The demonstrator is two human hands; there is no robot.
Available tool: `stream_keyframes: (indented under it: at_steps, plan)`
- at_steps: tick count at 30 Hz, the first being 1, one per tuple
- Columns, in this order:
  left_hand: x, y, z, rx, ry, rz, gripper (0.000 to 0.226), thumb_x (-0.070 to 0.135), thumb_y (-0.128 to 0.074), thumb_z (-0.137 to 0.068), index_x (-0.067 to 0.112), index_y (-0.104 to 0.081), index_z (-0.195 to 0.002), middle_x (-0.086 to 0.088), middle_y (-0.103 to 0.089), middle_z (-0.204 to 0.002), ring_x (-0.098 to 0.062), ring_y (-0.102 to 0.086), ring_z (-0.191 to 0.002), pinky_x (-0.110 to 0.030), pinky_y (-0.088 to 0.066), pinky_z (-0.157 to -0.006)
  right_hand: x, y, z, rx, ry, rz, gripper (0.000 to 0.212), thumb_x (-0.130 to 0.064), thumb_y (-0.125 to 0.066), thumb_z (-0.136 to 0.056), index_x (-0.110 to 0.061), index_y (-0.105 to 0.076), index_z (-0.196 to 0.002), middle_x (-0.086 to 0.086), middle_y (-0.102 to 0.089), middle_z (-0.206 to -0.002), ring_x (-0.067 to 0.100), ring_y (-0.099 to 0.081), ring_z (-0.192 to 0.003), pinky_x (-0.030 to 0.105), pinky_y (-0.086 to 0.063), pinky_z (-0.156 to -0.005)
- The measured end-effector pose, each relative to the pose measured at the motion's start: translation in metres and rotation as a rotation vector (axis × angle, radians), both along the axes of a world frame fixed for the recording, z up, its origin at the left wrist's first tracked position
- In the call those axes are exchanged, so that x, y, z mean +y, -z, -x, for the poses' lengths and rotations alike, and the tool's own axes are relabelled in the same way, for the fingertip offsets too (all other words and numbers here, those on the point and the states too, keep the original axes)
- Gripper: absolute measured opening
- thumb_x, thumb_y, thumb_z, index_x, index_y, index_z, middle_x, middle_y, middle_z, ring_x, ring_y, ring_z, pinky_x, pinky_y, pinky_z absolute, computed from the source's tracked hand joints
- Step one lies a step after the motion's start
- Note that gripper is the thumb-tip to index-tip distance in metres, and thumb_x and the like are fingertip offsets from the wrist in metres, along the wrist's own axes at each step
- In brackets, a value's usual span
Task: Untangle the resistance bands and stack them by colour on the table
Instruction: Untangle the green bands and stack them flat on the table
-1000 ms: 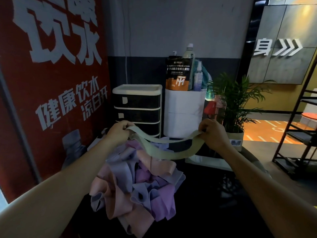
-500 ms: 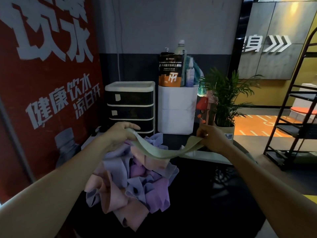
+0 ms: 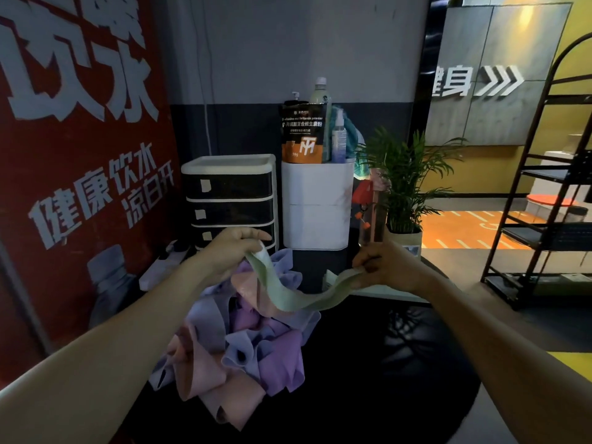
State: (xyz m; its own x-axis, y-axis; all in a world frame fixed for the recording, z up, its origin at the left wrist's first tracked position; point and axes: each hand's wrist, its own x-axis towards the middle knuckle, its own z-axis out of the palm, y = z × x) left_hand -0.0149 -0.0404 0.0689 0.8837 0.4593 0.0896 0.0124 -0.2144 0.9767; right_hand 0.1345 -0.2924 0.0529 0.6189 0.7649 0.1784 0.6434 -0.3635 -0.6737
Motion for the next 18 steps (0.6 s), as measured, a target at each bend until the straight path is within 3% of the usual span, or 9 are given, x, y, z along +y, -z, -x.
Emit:
stream_keyframes:
  at_steps: [3, 7, 9, 12, 15, 18]
  plan:
    - [-0.009, 0.0, -0.011, 0.01, 0.034, -0.074, 0.036, -0.015, -0.043, -0.085, 0.013, -0.065, -0.086, -0.008, -0.057, -0.081, -0.017, -0.053, -0.073, -0.025, -0.046, -0.067, -0.003, 0.004, -0.001, -0.039, 0.002, -0.031, 0.027, -0.035, -0.071, -0.079, -0.008, -0.071, -0.081, 0.015, -0.067, -0.085, 0.026, -0.062, -0.078, 0.038, -0.048, -0.071]
    - [-0.025, -0.004, -0.025, 0.007, 0.054, -0.117, 0.034, -0.013, -0.043, -0.086, 0.014, -0.064, -0.086, -0.007, -0.057, -0.084, -0.015, -0.053, -0.071, -0.022, -0.045, -0.064, -0.009, 0.007, -0.018, -0.195, 0.181, -0.09, 0.004, -0.008, -0.064, -0.085, -0.012, -0.063, -0.083, 0.008, -0.058, -0.095, 0.03, -0.061, -0.087, 0.032, -0.045, -0.071]
    - [-0.03, -0.004, -0.035, 0.006, 0.052, -0.14, 0.033, -0.011, -0.044, -0.088, 0.015, -0.064, -0.085, -0.008, -0.057, -0.087, -0.016, -0.051, -0.072, -0.024, -0.043, -0.065, -0.015, 0.007, -0.027, -0.214, 0.27, -0.086, 0.017, -0.003, -0.064, -0.083, -0.011, -0.061, -0.098, 0.005, -0.049, -0.105, 0.027, -0.058, -0.089, 0.028, -0.041, -0.073]
    - [-0.038, -0.002, -0.051, 0.008, -0.004, -0.184, 0.029, -0.012, -0.045, -0.087, 0.011, -0.063, -0.091, -0.009, -0.056, -0.089, -0.014, -0.051, -0.07, -0.019, -0.044, -0.06, -0.026, 0.007, -0.036, -0.165, 0.343, -0.103, 0.035, -0.005, -0.068, -0.081, -0.007, -0.057, -0.115, 0.01, -0.05, -0.117, 0.03, -0.061, -0.095, 0.032, -0.045, -0.076]
    - [-0.045, 0.003, -0.068, -0.005, -0.106, -0.237, 0.036, -0.011, -0.056, -0.083, 0.014, -0.054, -0.109, -0.003, -0.052, -0.084, -0.012, -0.05, -0.07, -0.018, -0.045, -0.058, -0.038, 0.01, -0.043, -0.159, 0.418, -0.079, 0.029, -0.007, -0.071, -0.08, 0.001, -0.062, -0.106, 0.005, -0.054, -0.095, 0.022, -0.058, -0.087, 0.026, -0.038, -0.07]
    - [-0.048, 0.012, -0.087, 0.022, -0.21, -0.227, 0.033, -0.004, -0.066, -0.08, 0.014, -0.051, -0.103, 0.003, -0.049, -0.08, -0.014, -0.05, -0.075, -0.026, -0.044, -0.066, -0.053, 0.019, -0.055, -0.188, 0.523, -0.106, 0.019, -0.008, -0.07, -0.081, 0.004, -0.068, -0.096, 0.008, -0.058, -0.087, 0.028, -0.06, -0.089, 0.03, -0.041, -0.073]
